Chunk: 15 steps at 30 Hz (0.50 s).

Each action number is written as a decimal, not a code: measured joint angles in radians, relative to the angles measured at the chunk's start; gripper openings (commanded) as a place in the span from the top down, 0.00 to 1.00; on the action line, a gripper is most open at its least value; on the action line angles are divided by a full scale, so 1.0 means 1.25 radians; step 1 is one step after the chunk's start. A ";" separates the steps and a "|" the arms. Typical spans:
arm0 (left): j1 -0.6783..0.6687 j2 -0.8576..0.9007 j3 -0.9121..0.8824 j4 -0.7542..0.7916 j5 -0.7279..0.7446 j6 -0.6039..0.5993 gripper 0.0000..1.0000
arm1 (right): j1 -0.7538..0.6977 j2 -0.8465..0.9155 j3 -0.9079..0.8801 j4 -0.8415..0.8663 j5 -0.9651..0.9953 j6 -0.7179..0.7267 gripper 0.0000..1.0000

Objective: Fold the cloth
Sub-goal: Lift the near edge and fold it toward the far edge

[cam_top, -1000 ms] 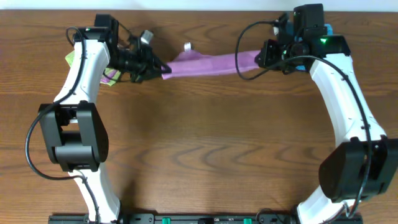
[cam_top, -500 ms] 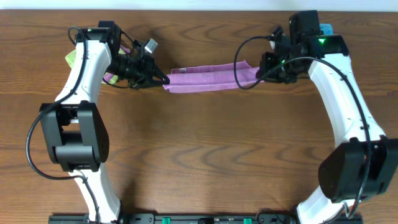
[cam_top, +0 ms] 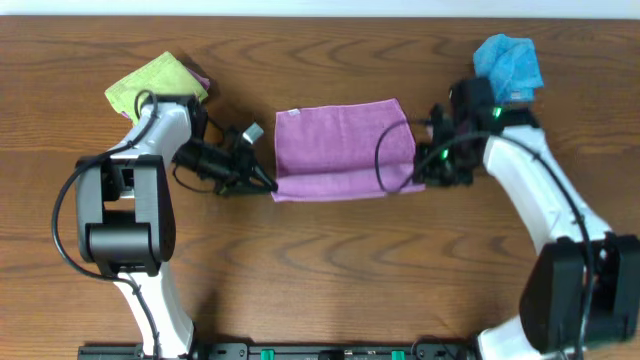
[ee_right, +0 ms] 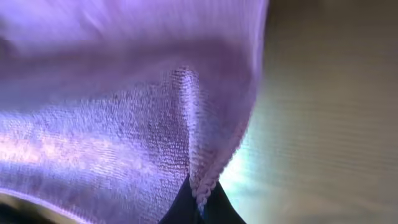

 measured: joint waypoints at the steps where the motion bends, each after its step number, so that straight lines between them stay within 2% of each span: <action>1: 0.000 0.000 -0.017 0.000 0.003 0.010 0.94 | 0.005 -0.015 -0.033 0.012 0.002 0.004 0.98; 8: 0.001 0.000 -0.122 -0.007 0.022 0.079 0.94 | 0.033 -0.099 -0.204 0.079 0.010 0.039 0.98; 15: 0.001 0.000 -0.142 -0.021 0.060 0.132 0.94 | 0.034 -0.123 -0.235 0.141 0.016 0.056 0.99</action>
